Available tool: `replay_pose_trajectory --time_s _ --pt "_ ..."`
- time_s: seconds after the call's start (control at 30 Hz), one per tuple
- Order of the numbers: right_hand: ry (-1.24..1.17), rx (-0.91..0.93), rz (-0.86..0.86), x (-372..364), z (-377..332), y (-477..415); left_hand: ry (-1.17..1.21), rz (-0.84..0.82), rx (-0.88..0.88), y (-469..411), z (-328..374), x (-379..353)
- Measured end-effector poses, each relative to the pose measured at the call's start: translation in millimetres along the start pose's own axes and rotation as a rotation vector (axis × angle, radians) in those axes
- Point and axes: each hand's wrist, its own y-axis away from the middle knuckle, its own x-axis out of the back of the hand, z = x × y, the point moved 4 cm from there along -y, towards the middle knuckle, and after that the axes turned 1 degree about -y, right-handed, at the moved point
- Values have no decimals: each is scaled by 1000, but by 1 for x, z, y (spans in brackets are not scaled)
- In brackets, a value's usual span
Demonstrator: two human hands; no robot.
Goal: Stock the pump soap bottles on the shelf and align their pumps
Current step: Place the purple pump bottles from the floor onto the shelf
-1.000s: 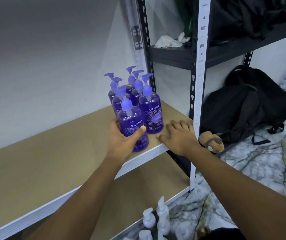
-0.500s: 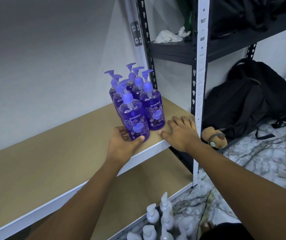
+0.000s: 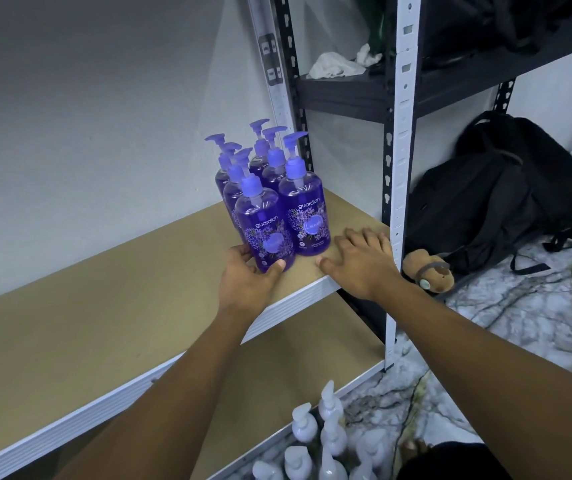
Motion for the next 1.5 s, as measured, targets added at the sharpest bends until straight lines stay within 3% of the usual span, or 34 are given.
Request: replay_pose_trajectory --time_s 0.83,1.17,1.37,1.5 --pt "-74 22 3 8 0 5 -83 -13 -8 15 0 4" --pt "-332 27 5 55 18 88 113 50 27 114 -5 30" --pt "-453 -34 -43 59 14 161 204 -67 148 191 -53 18" --pt "-548 -74 -98 7 14 216 227 -160 336 233 -92 -1"
